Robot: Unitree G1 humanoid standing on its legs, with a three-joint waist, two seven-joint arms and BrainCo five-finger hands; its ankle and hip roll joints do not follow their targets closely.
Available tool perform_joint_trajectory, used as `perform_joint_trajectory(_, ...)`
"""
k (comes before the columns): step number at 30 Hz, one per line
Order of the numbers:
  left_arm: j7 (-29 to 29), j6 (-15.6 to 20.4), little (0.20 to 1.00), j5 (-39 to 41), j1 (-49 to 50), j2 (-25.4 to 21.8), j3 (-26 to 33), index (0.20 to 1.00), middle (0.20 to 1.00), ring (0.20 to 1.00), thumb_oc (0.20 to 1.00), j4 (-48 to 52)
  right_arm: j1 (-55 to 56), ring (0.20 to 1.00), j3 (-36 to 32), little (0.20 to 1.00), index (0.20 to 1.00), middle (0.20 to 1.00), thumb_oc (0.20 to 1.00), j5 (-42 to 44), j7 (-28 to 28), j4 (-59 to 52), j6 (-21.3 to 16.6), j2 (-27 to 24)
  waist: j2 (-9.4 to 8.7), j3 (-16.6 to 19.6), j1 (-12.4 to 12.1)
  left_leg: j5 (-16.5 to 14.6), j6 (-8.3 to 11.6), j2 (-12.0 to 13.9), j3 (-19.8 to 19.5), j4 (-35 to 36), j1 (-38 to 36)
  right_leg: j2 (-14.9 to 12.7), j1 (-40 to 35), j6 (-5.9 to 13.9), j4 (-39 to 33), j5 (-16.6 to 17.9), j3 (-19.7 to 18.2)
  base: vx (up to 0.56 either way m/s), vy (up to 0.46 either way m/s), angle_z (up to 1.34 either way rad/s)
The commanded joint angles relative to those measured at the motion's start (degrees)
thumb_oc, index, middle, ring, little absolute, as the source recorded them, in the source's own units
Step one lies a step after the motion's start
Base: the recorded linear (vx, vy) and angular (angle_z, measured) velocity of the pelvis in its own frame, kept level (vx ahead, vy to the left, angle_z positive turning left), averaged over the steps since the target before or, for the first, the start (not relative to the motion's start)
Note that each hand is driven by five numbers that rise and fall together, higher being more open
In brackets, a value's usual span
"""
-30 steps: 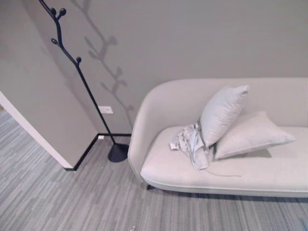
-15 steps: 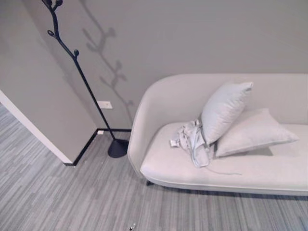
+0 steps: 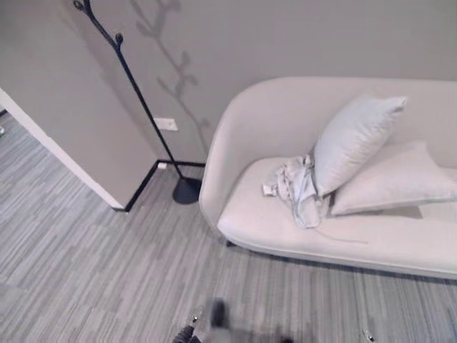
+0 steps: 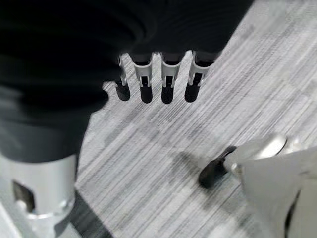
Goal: Hang the clothes on the sofa on the clothes rack.
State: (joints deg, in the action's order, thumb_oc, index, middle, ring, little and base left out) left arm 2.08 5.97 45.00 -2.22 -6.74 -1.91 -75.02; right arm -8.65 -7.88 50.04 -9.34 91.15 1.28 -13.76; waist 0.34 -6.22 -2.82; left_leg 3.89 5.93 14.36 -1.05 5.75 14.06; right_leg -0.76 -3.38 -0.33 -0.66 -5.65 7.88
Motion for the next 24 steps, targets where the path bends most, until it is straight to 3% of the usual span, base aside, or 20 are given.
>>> perform_joint_trajectory(1, 0.1, 0.6, 1.0, 1.9, -0.3, 4.3, -1.2, 1.0, 1.0, 1.0, 1.0, -1.8, -0.6, 1.0, -1.1, 1.0, 1.0, 1.0, 1.0, 0.5, -0.7, 3.7, -0.7, 0.5, -0.88, 2.9, -1.4, 2.7, 1.71, -3.7, -1.9, -0.7, 0.1, -7.2, -8.9, 5.29, -4.3, -0.5, -2.8, 0.41, 0.318, -0.35)
perform_joint_trajectory(3, 0.2, 0.9, 1.0, 1.0, -0.2, 4.1, -0.7, 1.0, 1.0, 1.0, 1.0, -2.8, 0.5, 1.0, -2.1, 1.0, 1.0, 1.0, 1.0, -0.2, -0.6, 3.4, -1.0, 1.0, -0.36, 3.9, -1.4, 4.9, 1.53, -4.7, -1.7, -1.1, -1.8, -9.2, -10.5, 6.32, -3.8, -0.2, -3.1, 0.36, 0.317, -0.53)
perform_joint_trajectory(4, 0.5, 1.3, 1.0, -0.2, -0.5, 3.6, -0.8, 1.0, 1.0, 1.0, 1.0, -3.1, 0.8, 1.0, -2.1, 1.0, 1.0, 1.0, 1.0, -1.1, -0.7, 3.6, -0.9, 1.4, -0.8, 4.2, -1.2, 4.6, 0.85, -5.9, -1.4, -2.0, -2.2, -10.8, -10.5, 6.88, -3.3, 0.9, -3.6, 0.52, 0.477, -0.34)
perform_joint_trajectory(5, 0.6, 1.6, 1.0, -3.4, -1.2, 2.3, -1.9, 1.0, 1.0, 1.0, 1.0, -3.1, 1.0, 1.0, -0.9, 1.0, 1.0, 1.0, 1.0, -1.7, 0.4, 3.6, -0.6, 2.5, -1.81, 5.0, -1.1, 3.1, -0.66, -7.9, -0.4, -3.3, -3.0, -13.7, -9.2, 8.19, -0.9, 5.7, -4.9, 0.46, 0.426, -0.29)
perform_joint_trajectory(7, 0.2, 1.8, 1.0, -5.9, -1.6, 1.2, -2.6, 1.0, 1.0, 1.0, 1.0, -2.7, 1.2, 1.0, -0.6, 1.0, 1.0, 1.0, 1.0, -1.9, 1.5, 3.0, -0.8, 3.3, -2.59, 5.7, -1.2, 1.5, -2.62, -10.2, 1.3, -3.2, -4.6, -16.1, -7.1, 9.02, 3.0, 10.8, -6.1, 0.32, 0.326, -0.56)
perform_joint_trajectory(10, 0.3, 1.5, 1.0, -6.7, -1.8, 0.8, -2.8, 1.0, 1.0, 1.0, 1.0, -2.5, 1.2, 1.0, -0.6, 1.0, 1.0, 1.0, 1.0, -1.7, 1.6, 2.8, -0.9, 3.3, -2.69, 5.7, -1.5, 0.8, -3.55, -11.2, 1.9, -3.0, -5.5, -16.9, -5.8, 9.09, 5.4, 12.6, -6.5, 0.15, 0.212, -0.43)
perform_joint_trajectory(11, 0.5, 1.5, 1.0, -8.1, -1.9, 0.2, -3.6, 1.0, 1.0, 1.0, 1.0, -2.3, 0.9, 1.0, -0.3, 1.0, 1.0, 1.0, 1.0, -1.5, 1.8, 2.0, -1.1, 3.4, -1.92, 5.2, -1.4, -0.6, -5.62, -13.0, 3.2, -2.1, -8.0, -18.7, -2.4, 8.99, 12.4, 18.4, -6.3, 0.21, 0.361, -0.03)
perform_joint_trajectory(12, 0.6, 1.5, 1.0, -9.0, -1.9, -0.1, -4.0, 1.0, 1.0, 1.0, 1.0, -2.4, 0.6, 1.0, 0.0, 1.0, 1.0, 1.0, 1.0, -1.7, 1.7, 1.4, -1.5, 3.6, -1.26, 4.6, -1.2, -1.0, -6.37, -13.3, 3.9, -1.7, -9.1, -20.2, -1.1, 8.74, 15.6, 20.9, -5.0, 0.35, 0.556, -0.17)
perform_joint_trajectory(13, 0.8, 1.6, 1.0, -10.2, -1.8, -0.6, -4.6, 1.0, 1.0, 1.0, 1.0, -2.7, 0.4, 1.0, 0.9, 1.0, 1.0, 1.0, 1.0, -2.6, 1.5, -0.1, -2.0, 4.3, 0.16, 4.1, -0.8, -2.4, -7.18, -13.3, 5.2, -1.0, -11.3, -22.5, 1.0, 8.48, 19.2, 21.7, -0.6, 0.27, 0.408, -0.22)
perform_joint_trajectory(15, 0.6, 1.6, 1.0, -10.7, -1.3, -1.1, -4.1, 1.0, 1.0, 1.0, 1.0, -3.1, 0.8, 1.0, 1.6, 1.0, 1.0, 1.0, 1.0, -2.7, 1.4, -0.8, -2.5, 4.7, 0.53, 4.2, 0.3, -4.0, -7.25, -13.9, 6.3, -0.7, -13.4, -20.6, 1.9, 7.92, 17.9, 18.3, 2.0, 0.24, 0.246, -0.29)
perform_joint_trajectory(17, 0.1, 1.5, 1.0, -11.1, -0.9, -1.5, -3.5, 1.0, 1.0, 1.0, 1.0, -3.6, 1.1, 1.0, 2.3, 1.0, 1.0, 1.0, 1.0, -2.6, 1.8, -1.2, -2.7, 4.8, 1.19, 4.0, 1.4, -4.7, -6.87, -13.3, 6.8, -0.7, -14.7, -14.2, 5.0, 6.48, 15.1, 9.9, 2.7, 0.18, 0.066, -0.08)
perform_joint_trajectory(18, 0.1, 1.5, 1.0, -11.1, -0.9, -1.5, -3.5, 1.0, 1.0, 1.0, 1.0, -3.6, 1.0, 1.0, 2.3, 1.0, 1.0, 1.0, 1.0, -2.6, 1.8, -1.2, -2.7, 4.8, 1.27, 4.1, 1.4, -4.7, -6.79, -13.2, 6.8, -0.7, -14.6, -14.1, 5.1, 6.34, 15.0, 10.0, 2.8, 0.12, 0.005, -0.16)
perform_joint_trajectory(20, 0.3, 1.3, 1.0, -11.5, -1.0, -1.8, -2.8, 1.0, 1.0, 1.0, 1.0, -4.5, 0.8, 1.0, 3.2, 1.0, 1.0, 1.0, 1.0, -3.2, 1.3, -1.5, -3.4, 4.7, 1.16, 2.9, 2.5, -5.5, -6.32, -13.6, 6.8, -0.7, -16.8, -8.2, 7.7, 6.48, 8.0, 7.6, 3.0, 0.23, -0.022, -0.19)
perform_joint_trajectory(21, 1.0, 1.6, 1.0, -11.7, -1.1, -1.4, -3.1, 1.0, 1.0, 1.0, 1.0, -4.7, 0.7, 1.0, 3.7, 1.0, 1.0, 1.0, 1.0, -3.4, 0.7, -1.0, -3.5, 5.0, 0.53, 2.6, 3.4, -6.2, -6.18, -14.3, 6.6, -0.7, -18.3, -5.7, 9.1, 6.72, 4.4, 8.6, 2.5, 0.29, -0.037, -0.17)
perform_joint_trajectory(24, 1.1, 1.7, 1.0, -11.3, -0.8, -0.5, -3.6, 1.0, 1.0, 1.0, 1.0, -4.2, 0.8, 1.0, 4.2, 1.0, 1.0, 1.0, 1.0, -3.0, 0.3, -0.8, -3.6, 5.4, 0.03, 2.6, 3.6, -6.9, -6.06, -14.5, 6.4, -0.7, -20.2, -3.9, 9.1, 6.59, 2.6, 9.9, 2.1, 0.19, -0.069, -0.25)
